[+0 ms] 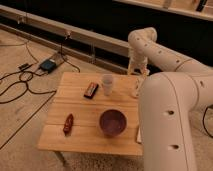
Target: Knock the bottle over
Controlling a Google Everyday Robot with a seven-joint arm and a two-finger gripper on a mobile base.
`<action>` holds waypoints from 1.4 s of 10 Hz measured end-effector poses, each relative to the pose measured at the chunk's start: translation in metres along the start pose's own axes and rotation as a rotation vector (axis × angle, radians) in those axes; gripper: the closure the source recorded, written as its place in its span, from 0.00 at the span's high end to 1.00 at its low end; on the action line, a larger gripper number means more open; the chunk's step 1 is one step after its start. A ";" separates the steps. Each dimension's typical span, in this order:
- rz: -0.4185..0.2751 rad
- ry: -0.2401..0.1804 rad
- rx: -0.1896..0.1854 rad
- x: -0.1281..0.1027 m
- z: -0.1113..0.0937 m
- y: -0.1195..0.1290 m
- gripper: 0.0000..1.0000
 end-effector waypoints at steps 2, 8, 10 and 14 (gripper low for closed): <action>0.002 0.002 0.007 -0.002 -0.002 -0.001 0.65; -0.002 0.006 0.012 -0.001 -0.007 0.003 0.65; -0.002 0.006 0.012 -0.001 -0.007 0.003 0.65; -0.001 0.006 0.011 -0.001 -0.007 0.003 0.65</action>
